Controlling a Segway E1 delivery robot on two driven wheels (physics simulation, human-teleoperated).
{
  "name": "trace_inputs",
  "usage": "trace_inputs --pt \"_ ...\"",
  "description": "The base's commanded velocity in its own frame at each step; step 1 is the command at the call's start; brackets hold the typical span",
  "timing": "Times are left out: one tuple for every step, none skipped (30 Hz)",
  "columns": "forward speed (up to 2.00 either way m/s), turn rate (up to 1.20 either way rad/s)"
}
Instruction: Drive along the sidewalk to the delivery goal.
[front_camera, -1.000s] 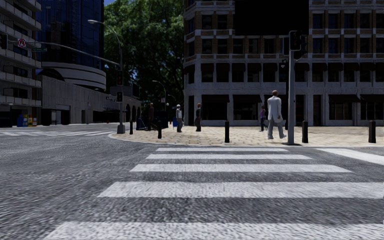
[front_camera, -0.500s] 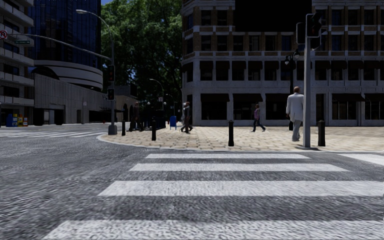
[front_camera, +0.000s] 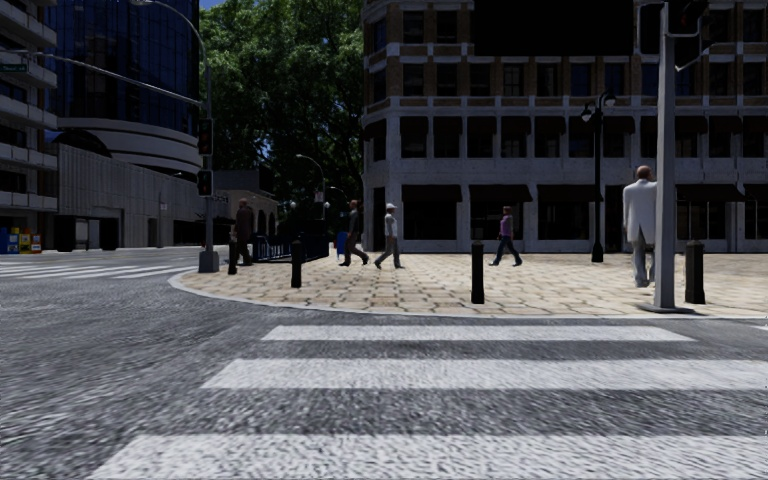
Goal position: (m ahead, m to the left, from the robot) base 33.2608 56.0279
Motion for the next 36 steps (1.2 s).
trace_inputs --pt "1.89 0.13" --pt "1.89 0.22" --pt "1.89 0.22" --pt "1.89 0.23" --pt "1.89 0.18" --pt "1.89 0.0" --pt "1.89 0.0" --pt "1.89 0.0" --pt "1.89 0.0" --pt "1.89 0.0" --pt "1.89 0.0" --pt "1.85 0.0" --pt "1.83 0.0" --pt "1.83 0.0" --pt "1.82 0.0" --pt "1.81 0.0" --pt "1.81 0.0" --pt "1.81 0.0" --pt "1.81 0.0" --pt "1.81 0.0" --pt "1.81 0.0" --pt "1.81 0.0" --pt "1.81 0.0" --pt "1.81 0.0" --pt "1.81 0.0" --pt "1.81 0.0" --pt "1.8 0.0" --pt "1.8 0.0" --pt "1.8 0.0" --pt "1.8 0.0" --pt "1.8 0.0" --pt "1.8 0.0" --pt "1.8 0.0" --pt "1.8 0.0" --pt "1.8 0.05" --pt "1.8 0.1"
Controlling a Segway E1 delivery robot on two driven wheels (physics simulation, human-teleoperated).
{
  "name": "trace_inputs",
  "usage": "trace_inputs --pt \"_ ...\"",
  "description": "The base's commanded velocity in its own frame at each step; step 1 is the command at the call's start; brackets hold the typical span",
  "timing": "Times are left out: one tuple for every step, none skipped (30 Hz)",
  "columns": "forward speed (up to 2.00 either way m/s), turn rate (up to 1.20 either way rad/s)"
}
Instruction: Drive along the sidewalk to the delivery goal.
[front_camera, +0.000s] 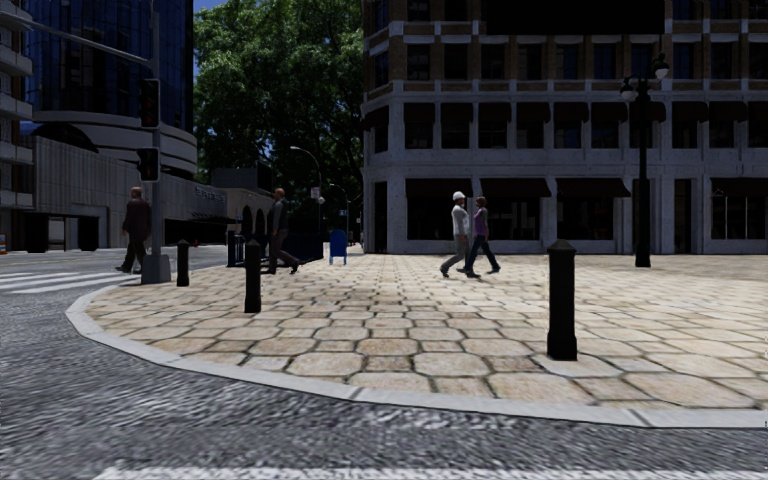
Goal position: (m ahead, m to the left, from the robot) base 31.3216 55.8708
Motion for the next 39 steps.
trace_inputs --pt "1.8 0.13" --pt "1.8 0.14" --pt "1.8 0.12" --pt "1.8 0.07" --pt "1.8 0.04" --pt "1.8 0.04" --pt "1.8 0.04" --pt "1.8 0.03" --pt "1.8 0.03" --pt "1.8 0.06" --pt "1.78 0.1" --pt "1.78 0.16" --pt "1.78 0.19" --pt "1.78 0.2" --pt "1.78 0.2" --pt "1.78 0.11" --pt "1.78 0.0" --pt "1.78 0.0" --pt "1.78 0.0" --pt "1.78 0.0" --pt "1.78 0.0" --pt "1.77 0.0" --pt "1.77 0.0" --pt "1.76 0.0" --pt "1.76 0.0" --pt "1.75 0.0" --pt "1.75 0.0" --pt "1.75 0.02" --pt "1.74 0.03" --pt "1.74 0.03" --pt "1.74 0.03" --pt "1.74 0.03" --pt "1.74 0.03" --pt "1.74 0.03" --pt "1.74 0.03" --pt "1.74 0.03" --pt "1.74 0.03" --pt "1.74 0.03" --pt "1.74 0.03"
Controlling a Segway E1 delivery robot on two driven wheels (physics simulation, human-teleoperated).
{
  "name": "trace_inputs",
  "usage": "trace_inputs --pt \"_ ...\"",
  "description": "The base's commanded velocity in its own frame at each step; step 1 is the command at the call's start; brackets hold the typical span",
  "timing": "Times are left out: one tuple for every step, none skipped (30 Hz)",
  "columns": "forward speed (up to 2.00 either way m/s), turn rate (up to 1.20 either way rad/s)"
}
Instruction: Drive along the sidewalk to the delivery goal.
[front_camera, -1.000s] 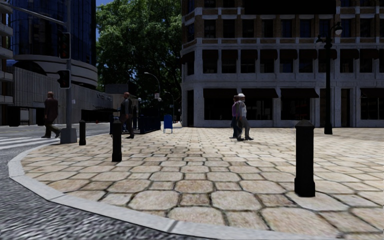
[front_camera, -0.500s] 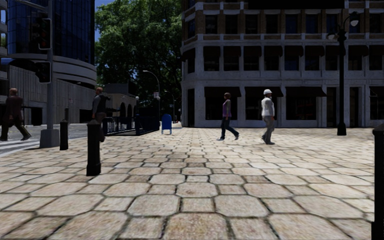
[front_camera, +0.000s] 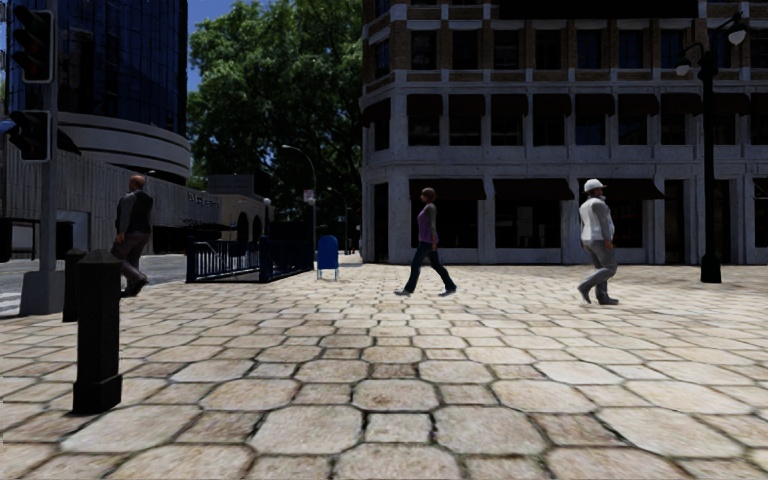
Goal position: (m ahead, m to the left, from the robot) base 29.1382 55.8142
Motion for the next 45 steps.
trace_inputs --pt "1.73 0.03" --pt "1.73 0.03" --pt "1.72 0.03" --pt "1.71 0.03" --pt "1.71 0.03" --pt "1.7 0.03" --pt "1.7 0.03" --pt "1.69 0.03" --pt "1.69 0.06" --pt "1.69 0.1" --pt "1.69 0.18" --pt "1.69 0.18" --pt "1.67 0.28" --pt "1.64 0.35" --pt "1.62 0.38" --pt "1.57 0.39" --pt "1.57 0.39" --pt "1.56 0.4" --pt "1.56 0.4" --pt "1.56 0.4" --pt "1.56 0.4" --pt "1.56 0.4" --pt "1.56 0.4" --pt "1.56 0.4" --pt "1.56 0.4" --pt "1.56 0.4" --pt "1.56 0.4" --pt "1.56 0.4" --pt "1.56 0.4" --pt "1.56 0.36" --pt "1.56 0.32" --pt "1.56 0.24" --pt "1.56 0.24" --pt "1.56 0.09" --pt "1.55 0.0" --pt "1.55 0.0" --pt "1.55 0.0" --pt "1.54 0.0" --pt "1.54 0.0" --pt "1.53 0.01" --pt "1.5 0.03" --pt "1.5 0.03" --pt "1.47 0.04" --pt "1.44 0.08" --pt "1.44 0.12"
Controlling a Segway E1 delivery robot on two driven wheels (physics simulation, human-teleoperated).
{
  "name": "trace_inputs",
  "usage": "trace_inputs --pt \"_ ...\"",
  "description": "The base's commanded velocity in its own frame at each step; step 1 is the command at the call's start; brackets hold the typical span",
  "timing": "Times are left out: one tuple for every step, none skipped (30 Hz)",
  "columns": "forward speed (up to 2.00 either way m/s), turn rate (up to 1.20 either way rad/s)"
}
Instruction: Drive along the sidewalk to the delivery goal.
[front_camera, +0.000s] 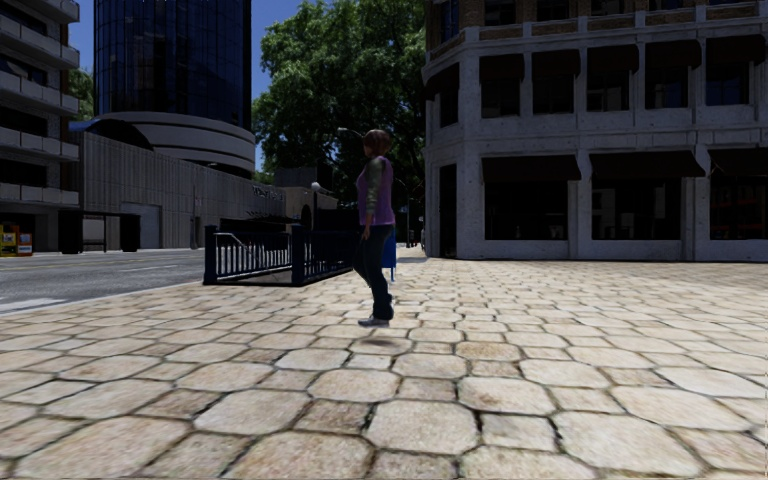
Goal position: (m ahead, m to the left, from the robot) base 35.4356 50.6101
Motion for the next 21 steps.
trace_inputs --pt "1.43 0.15" --pt "1.43 0.22" --pt "1.43 0.24" --pt "1.43 0.26" --pt "1.43 0.27" --pt "1.43 0.28" --pt "1.42 0.28" --pt "1.42 0.28" --pt "1.42 0.28" --pt "1.41 0.28" --pt "1.41 0.28" --pt "1.41 0.28" --pt "1.4 0.29" --pt "1.38 0.29" --pt "1.36 0.36" --pt "1.35 0.38" --pt "1.34 0.39" --pt "1.34 0.39" --pt "1.34 0.39" --pt "1.34 0.39" --pt "1.34 0.39"
